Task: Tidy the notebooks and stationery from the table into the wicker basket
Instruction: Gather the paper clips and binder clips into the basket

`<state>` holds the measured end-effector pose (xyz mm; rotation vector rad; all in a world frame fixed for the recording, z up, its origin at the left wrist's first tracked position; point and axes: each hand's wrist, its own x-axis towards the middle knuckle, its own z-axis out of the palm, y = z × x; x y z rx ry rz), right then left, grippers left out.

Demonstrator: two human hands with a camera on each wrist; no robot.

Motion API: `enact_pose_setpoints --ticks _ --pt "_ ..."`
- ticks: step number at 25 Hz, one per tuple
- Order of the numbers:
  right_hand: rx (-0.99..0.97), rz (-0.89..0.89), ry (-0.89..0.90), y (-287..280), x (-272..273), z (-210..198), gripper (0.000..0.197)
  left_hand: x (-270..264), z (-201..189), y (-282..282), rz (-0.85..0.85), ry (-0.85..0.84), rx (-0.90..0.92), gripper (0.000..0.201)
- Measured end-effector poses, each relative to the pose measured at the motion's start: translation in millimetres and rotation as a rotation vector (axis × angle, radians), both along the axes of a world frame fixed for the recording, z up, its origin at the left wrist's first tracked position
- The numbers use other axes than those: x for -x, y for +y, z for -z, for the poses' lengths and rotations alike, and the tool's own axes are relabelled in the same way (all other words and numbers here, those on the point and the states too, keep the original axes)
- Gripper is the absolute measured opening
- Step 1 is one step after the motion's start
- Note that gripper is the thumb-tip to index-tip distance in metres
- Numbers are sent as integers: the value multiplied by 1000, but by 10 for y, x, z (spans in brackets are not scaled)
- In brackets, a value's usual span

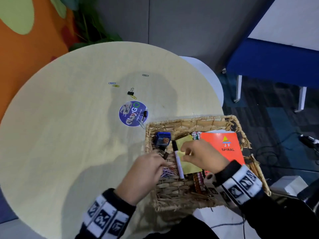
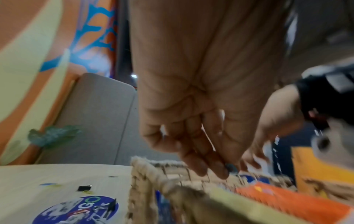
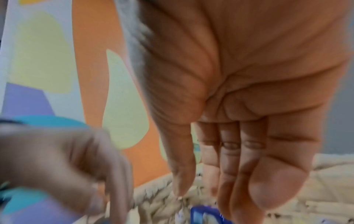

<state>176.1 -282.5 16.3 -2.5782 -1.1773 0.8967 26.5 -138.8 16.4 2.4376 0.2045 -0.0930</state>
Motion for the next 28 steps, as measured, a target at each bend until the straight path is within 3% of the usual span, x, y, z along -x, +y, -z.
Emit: enact_pose_setpoints --ticks 3,6,9,12,15,17,19,22,25,28 --pt "-126 155 7 -385 17 -236 22 -69 182 -293 134 246 -285 27" --pt "-150 174 33 -705 99 -272 18 -134 239 -447 274 442 -520 28" --pt "-144 161 58 -909 148 -192 13 -158 339 -497 348 553 -612 32" --pt "-136 180 103 -927 138 -163 11 -159 366 -468 359 522 -586 30" --pt "-174 161 122 -787 50 -240 30 -228 227 -255 208 212 -408 28" --pt "-183 161 117 -555 -74 -384 11 -333 20 66 -1 47 -173 35" --pt "-204 154 80 -226 -296 -531 17 -466 -73 544 -231 -97 -20 30" --pt "-299 45 -36 545 -728 -733 8 -701 73 1408 -471 -211 -62 26" --pt "-280 -140 -98 1519 -1181 -584 13 -1060 359 2139 -573 -61 -257 23" --pt "-123 -273 -111 2402 -1466 -33 23 -1431 648 2639 -591 96 -349 24"
